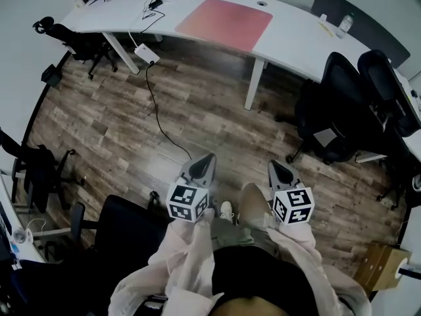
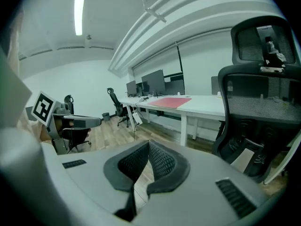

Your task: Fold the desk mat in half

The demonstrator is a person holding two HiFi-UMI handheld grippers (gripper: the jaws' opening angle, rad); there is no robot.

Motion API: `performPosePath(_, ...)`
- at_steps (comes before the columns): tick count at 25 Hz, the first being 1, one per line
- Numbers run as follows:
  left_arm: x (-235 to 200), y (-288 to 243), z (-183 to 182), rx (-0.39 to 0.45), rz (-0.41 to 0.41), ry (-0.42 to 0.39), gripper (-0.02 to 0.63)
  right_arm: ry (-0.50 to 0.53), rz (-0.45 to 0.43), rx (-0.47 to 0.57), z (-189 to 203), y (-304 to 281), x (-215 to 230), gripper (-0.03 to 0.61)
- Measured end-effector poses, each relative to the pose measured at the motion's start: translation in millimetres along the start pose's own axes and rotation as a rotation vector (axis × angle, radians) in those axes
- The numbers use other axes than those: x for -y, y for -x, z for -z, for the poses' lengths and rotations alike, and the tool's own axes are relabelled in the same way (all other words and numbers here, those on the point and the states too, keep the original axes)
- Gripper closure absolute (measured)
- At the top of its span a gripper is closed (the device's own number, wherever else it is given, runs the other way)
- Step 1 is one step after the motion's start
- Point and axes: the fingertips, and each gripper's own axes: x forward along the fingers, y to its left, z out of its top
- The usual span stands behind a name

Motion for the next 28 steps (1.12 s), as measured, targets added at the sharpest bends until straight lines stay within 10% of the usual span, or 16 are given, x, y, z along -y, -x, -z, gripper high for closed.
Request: performPosePath(28, -125.2, -223.1, -101.2, -0.012, -0.136, 0.079, 0.586, 0.082, -0.142, -0.067, -124.4, -233.5, 145.4, 0.565)
